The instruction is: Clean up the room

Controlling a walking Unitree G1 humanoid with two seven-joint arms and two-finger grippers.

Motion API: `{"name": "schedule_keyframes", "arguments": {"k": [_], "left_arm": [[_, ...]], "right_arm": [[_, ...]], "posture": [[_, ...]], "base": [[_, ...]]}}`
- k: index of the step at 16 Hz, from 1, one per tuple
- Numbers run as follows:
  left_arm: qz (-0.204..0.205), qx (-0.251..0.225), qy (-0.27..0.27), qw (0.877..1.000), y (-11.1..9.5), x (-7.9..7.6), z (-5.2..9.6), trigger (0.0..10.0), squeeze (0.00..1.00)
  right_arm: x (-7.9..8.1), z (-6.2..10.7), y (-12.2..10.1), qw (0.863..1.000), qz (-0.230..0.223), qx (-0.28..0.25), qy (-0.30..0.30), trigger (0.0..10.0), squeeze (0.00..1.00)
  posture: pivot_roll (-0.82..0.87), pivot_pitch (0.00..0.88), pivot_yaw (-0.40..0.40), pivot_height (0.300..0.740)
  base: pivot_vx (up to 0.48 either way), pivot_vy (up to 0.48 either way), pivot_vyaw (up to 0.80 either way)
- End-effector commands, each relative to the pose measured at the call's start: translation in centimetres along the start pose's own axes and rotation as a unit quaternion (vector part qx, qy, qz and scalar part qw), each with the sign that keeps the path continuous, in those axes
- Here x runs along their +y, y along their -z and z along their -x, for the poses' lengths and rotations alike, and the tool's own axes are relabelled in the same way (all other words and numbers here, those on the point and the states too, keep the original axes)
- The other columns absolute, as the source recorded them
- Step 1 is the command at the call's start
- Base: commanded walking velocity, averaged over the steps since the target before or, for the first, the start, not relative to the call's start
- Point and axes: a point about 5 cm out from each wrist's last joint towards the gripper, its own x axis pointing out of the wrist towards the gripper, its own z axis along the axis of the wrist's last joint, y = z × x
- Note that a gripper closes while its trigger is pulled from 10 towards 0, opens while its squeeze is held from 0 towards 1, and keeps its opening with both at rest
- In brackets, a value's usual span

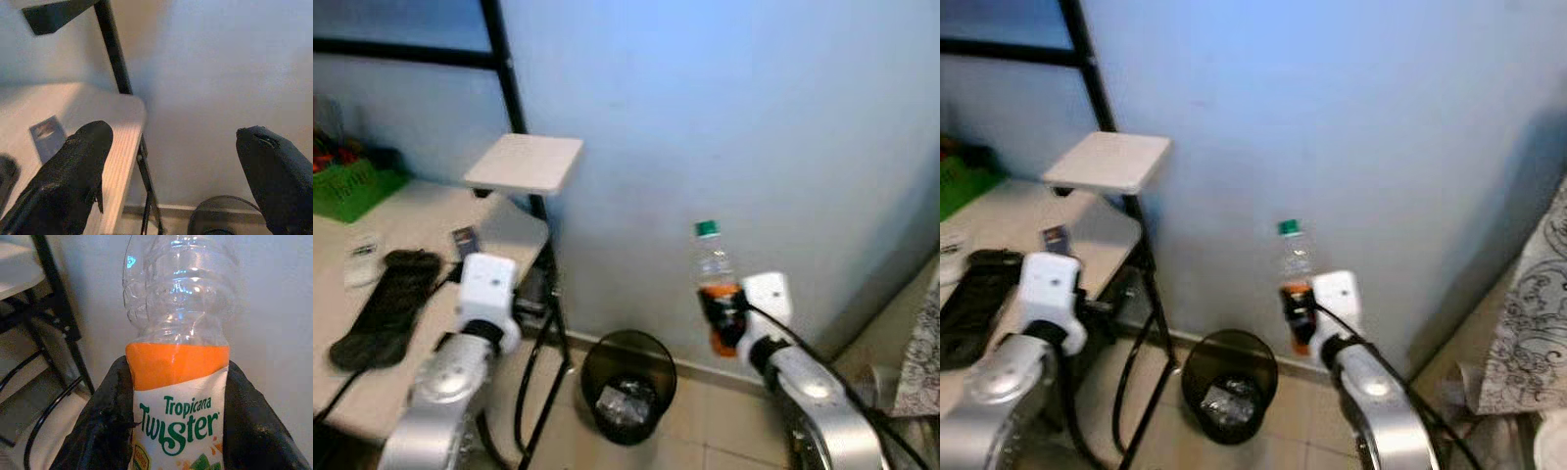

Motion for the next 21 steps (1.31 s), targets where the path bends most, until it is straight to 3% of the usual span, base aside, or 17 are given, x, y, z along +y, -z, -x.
{"name": "schedule_keyframes", "arguments": {"k": [1,4,8,12,16,21], "left_arm": [[-0.002,-0.006,0.013,1.000,-0.3,-0.6,-0.3,10.0,0.00],[-0.001,-0.006,0.017,1.000,-0.3,-0.9,-0.4,10.0,0.01],[-0.003,-0.002,0.029,1.000,-0.1,-1.0,-0.5,10.0,0.00],[-0.040,0.008,0.109,0.993,0.2,-2.1,-0.6,10.0,0.00],[-0.110,0.029,0.264,0.958,0.4,-3.2,-0.6,10.0,0.00],[-0.147,0.052,0.348,0.925,0.5,-3.1,-0.3,10.0,0.00]], "right_arm": [[-1.0,0.4,-0.4,1.000,0.009,-0.005,0.013,10.0,0.00],[-1.1,0.4,-0.4,1.000,0.023,-0.004,0.015,10.0,0.00],[-1.7,0.2,-0.3,0.999,0.014,0.006,0.034,10.0,0.00],[-1.9,-0.6,1.0,0.998,0.044,0.052,0.012,10.0,0.00],[-1.0,-3.5,4.2,0.985,0.084,0.138,-0.063,10.0,0.00],[0.1,-5.9,6.6,0.971,0.091,0.194,-0.103,10.0,0.00]], "posture": [[-0.04,0.000,0.048,0.740],[-0.04,0.000,0.048,0.740],[-0.04,0.000,0.043,0.740],[-0.04,0.000,0.032,0.740],[-0.02,0.000,0.020,0.740],[-0.01,0.000,0.018,0.740]], "base": [[0.311,0.000,0.00],[0.311,0.000,0.80],[0.303,0.000,0.00],[0.071,0.000,0.00],[0.000,0.000,0.00],[0.000,0.000,0.00]]}}
